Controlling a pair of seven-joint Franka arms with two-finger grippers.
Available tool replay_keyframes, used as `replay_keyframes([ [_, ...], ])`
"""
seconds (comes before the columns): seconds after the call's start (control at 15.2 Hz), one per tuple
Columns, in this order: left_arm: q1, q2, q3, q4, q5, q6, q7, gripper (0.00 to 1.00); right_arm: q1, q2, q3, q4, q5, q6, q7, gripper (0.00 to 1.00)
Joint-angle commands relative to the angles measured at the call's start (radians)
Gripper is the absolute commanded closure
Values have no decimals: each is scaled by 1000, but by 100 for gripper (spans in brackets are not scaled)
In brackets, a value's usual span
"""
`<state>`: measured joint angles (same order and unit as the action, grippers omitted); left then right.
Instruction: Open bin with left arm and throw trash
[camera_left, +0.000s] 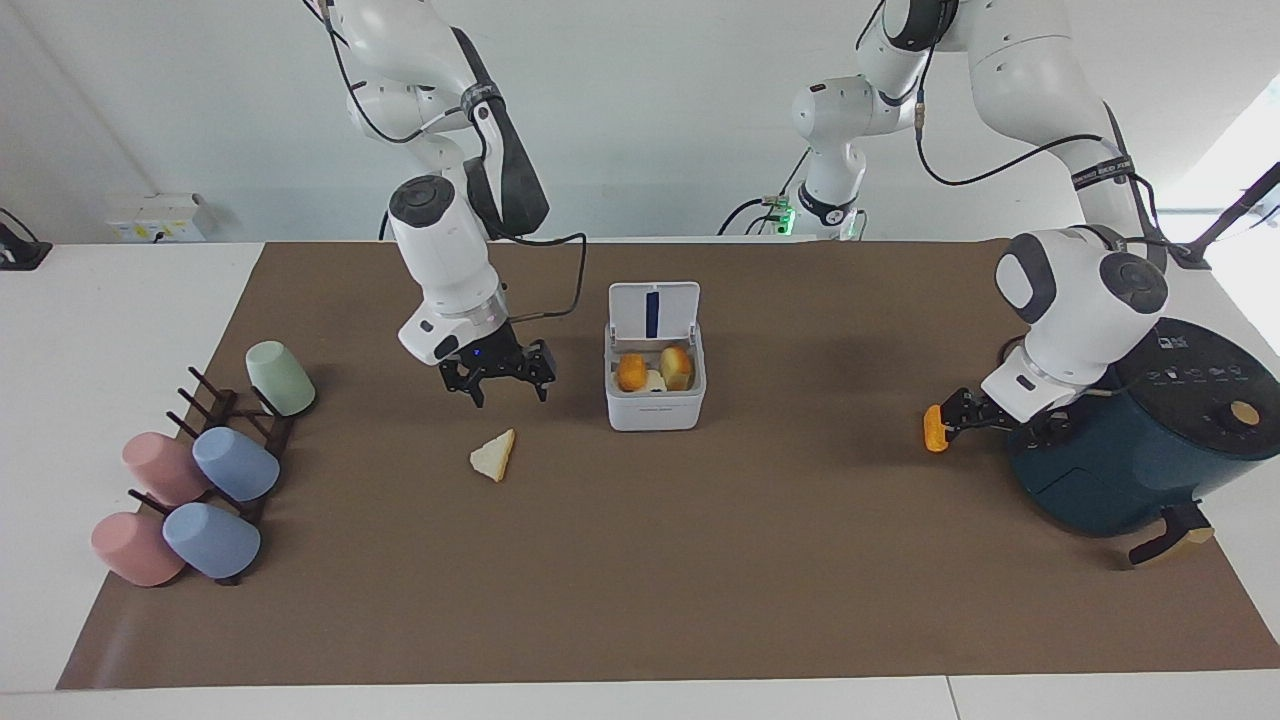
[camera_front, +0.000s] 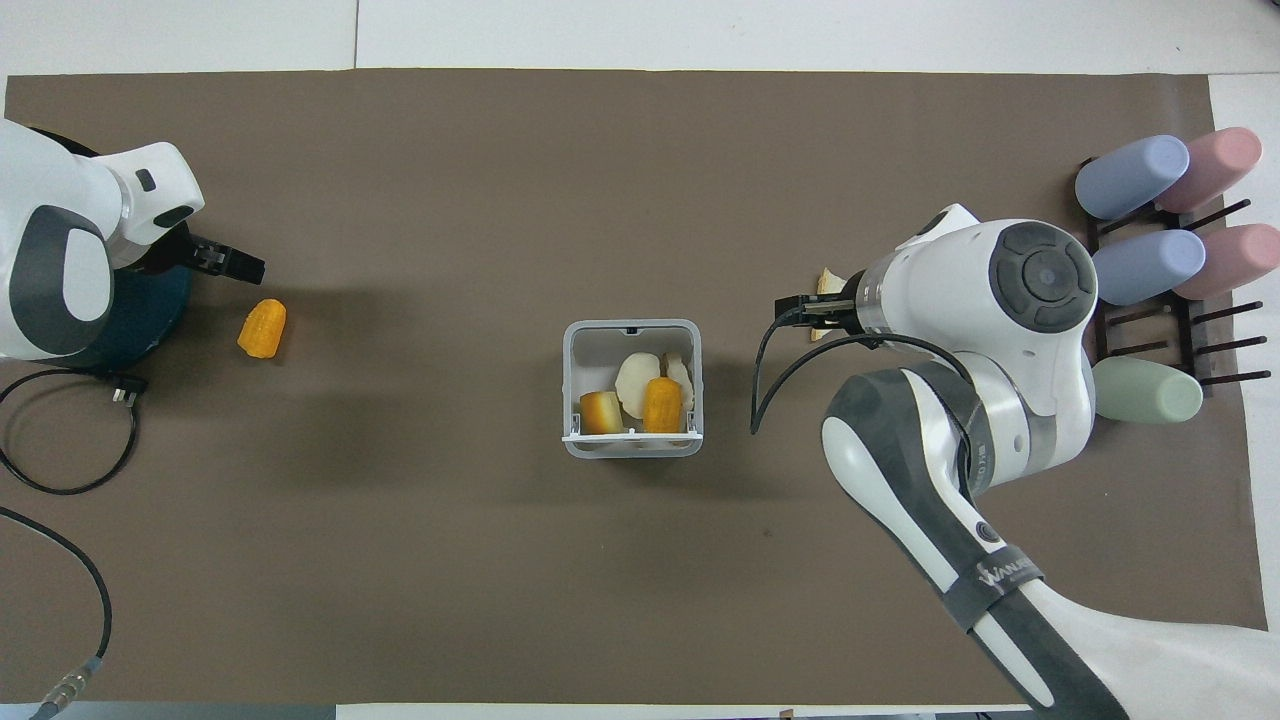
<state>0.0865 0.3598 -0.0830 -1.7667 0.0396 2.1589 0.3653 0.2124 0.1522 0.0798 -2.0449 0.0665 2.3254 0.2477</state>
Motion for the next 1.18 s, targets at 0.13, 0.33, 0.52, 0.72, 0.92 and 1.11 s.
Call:
replay_keyframes([
  [0.13,-1,33,-4,-31,34,27,40,0,-1,91,12,0,-167,17,183,0],
  [0.33,-7,22,-6,-75,34,22,40,0,1,134,15,8,-212,20,292,0],
  [0.52,-10,14,-4,-100,34,18,40,0,4,185,17,55,-212,29,361,0],
  [0.72,-11,-4,-4,-151,33,48,35,0,2,193,15,52,-212,45,374,4],
  [0.92,-10,-5,-4,-152,33,42,35,76,-1,193,17,51,-212,46,386,14],
  [1.11,-8,-4,-6,-134,33,29,38,100,-11,190,17,35,-212,57,380,45],
])
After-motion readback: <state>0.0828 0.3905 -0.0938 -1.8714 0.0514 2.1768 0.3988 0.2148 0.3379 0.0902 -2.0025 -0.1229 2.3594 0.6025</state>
